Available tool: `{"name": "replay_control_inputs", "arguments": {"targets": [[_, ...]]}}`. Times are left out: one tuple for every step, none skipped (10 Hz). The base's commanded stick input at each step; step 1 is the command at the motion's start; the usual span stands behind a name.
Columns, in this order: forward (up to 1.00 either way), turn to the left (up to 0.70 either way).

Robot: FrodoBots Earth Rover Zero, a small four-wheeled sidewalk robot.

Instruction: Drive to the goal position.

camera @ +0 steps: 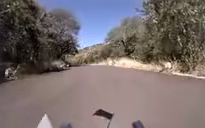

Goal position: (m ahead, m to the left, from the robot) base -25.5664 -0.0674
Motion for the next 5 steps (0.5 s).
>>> {"name": "replay_control_inputs", "arguments": {"targets": [[0.85, 0.0], [0.85, 0.0], [0.85, 0.0], [0.85, 0.0], [0.85, 0.0]]}}
